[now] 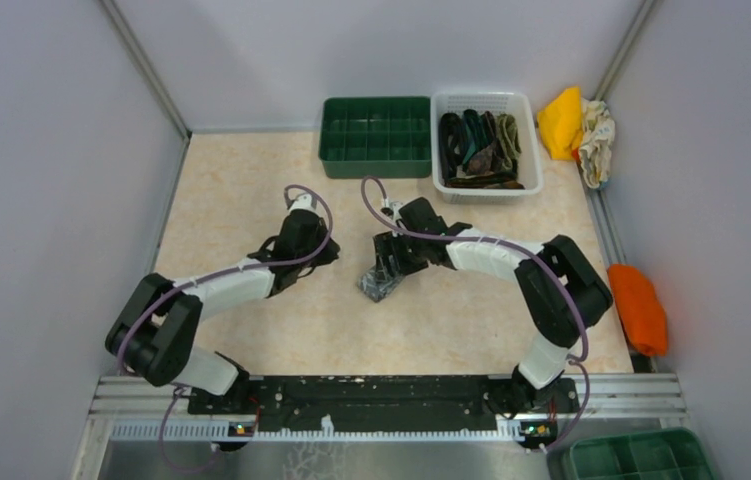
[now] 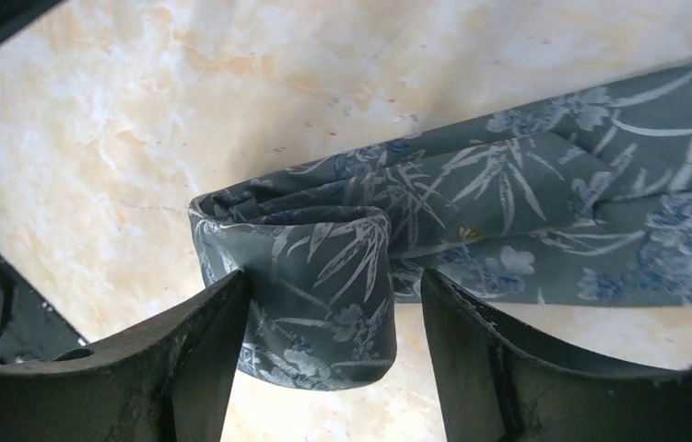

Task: Roll the ties
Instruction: Roll the tie at the center of the board.

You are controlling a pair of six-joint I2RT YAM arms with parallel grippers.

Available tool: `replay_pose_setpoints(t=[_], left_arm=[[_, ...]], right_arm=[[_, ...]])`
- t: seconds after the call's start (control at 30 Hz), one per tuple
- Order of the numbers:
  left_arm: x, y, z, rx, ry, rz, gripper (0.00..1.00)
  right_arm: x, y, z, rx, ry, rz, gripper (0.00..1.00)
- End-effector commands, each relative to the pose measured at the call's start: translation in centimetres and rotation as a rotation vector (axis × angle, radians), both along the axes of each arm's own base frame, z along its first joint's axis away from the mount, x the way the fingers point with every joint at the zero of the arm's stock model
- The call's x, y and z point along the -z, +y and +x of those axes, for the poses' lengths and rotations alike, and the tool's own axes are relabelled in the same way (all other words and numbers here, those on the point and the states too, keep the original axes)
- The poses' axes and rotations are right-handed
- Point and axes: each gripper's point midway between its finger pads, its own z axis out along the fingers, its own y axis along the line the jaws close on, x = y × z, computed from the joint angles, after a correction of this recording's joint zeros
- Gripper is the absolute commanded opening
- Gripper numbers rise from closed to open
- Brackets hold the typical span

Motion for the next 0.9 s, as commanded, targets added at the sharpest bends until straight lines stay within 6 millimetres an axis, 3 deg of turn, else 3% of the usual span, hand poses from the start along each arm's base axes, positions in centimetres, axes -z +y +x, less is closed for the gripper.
replay_pose_setpoints(t=[0.0, 0.2, 0.33, 0.43, 0.67, 0.73, 0.87], left_arm=[[-0.7, -2.3, 1.3, 0.067, -0.028, -0.063, 0.00], [1.2, -4.2, 2.3, 0.125, -0.004, -0.083, 0.00], [1.9, -6.3, 2.8, 0.197, 0.014, -0.125, 0.00], [2.4, -7.3, 3.1, 0.230, 0.015, -0.142, 0.00], [3.7, -7.9, 3.5, 0.264, 0.025, -0.136, 0.00], [4.0, -8.0, 3.6, 0.266, 0.029, -0.131, 0.00], [4.6, -8.4, 3.8, 0.275, 0.037, -0.132, 0.00]], right_arm=[[-1.8, -2.3, 1.8, 0.070, -0.134, -0.076, 0.68], [-1.3, -5.4, 4.0, 0.212, -0.215, -0.222, 0.58], [-0.8, -5.7, 4.7, 0.225, -0.235, -0.248, 0.45], [-1.4, -5.2, 4.6, 0.209, -0.247, -0.215, 0.41], [-6.7, -5.7, 2.5, 0.240, -0.331, -0.060, 0.41], [-7.1, -6.3, 1.2, 0.244, -0.314, -0.044, 0.40], [-5.9, -7.1, -1.7, 0.244, -0.254, -0.036, 0.39]])
